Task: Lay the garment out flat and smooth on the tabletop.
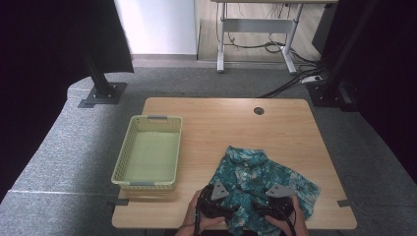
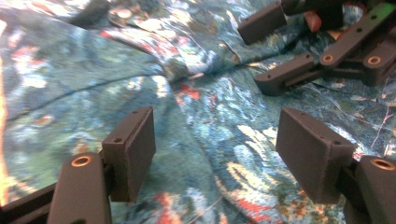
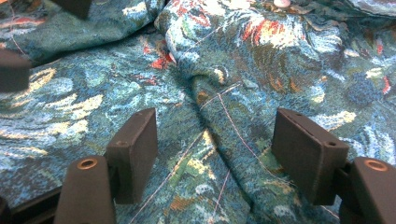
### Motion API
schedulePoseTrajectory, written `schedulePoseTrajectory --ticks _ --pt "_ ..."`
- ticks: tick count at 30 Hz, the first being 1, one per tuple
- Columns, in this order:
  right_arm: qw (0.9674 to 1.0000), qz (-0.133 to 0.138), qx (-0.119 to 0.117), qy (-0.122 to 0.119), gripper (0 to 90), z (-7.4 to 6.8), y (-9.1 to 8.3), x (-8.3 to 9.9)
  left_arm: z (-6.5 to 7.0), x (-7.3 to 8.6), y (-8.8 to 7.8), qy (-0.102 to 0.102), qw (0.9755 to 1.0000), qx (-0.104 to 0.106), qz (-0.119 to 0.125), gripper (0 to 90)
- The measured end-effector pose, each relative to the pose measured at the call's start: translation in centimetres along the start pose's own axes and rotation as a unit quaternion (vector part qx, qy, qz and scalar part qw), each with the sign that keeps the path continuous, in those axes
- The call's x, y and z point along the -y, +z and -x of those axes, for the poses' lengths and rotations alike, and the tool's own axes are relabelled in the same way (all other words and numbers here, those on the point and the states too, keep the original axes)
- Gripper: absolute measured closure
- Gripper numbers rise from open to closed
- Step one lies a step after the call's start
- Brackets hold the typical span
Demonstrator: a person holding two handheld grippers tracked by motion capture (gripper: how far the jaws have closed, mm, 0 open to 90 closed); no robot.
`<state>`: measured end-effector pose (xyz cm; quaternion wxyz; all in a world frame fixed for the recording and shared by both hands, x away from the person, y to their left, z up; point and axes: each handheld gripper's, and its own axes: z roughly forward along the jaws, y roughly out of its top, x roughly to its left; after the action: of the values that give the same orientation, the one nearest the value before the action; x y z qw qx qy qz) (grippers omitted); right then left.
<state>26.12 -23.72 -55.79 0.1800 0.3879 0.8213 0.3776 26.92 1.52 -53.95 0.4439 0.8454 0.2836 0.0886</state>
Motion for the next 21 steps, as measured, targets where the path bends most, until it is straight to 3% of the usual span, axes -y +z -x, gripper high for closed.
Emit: schedulePoseTrajectory --ticks 5,9,11,14,21 --pt "0.9999 0.005 -0.009 -0.006 30.8 0.5 -0.4 0.4 -0.9 -0.3 -1.3 -0.021 0.9995 0.002 0.022 29.0" --pt "0.9999 0.006 -0.010 -0.008 30.8 0.6 -0.6 0.7 -1.8 -0.3 -1.8 -0.039 0.9987 -0.019 0.029 29.7" --pt "0.9999 0.005 -0.010 -0.008 30.8 0.8 -1.0 1.0 -2.2 -0.2 -1.8 -0.045 0.9981 -0.033 0.026 30.2" --pt "0.9999 0.006 -0.011 -0.009 30.8 1.0 -1.3 1.2 -2.7 0.1 -1.6 -0.056 0.9975 -0.038 0.020 30.7" --pt "0.9999 0.001 -0.011 -0.009 30.8 1.4 -1.9 1.7 -2.8 0.7 -0.7 -0.051 0.9973 -0.052 -0.013 31.6"
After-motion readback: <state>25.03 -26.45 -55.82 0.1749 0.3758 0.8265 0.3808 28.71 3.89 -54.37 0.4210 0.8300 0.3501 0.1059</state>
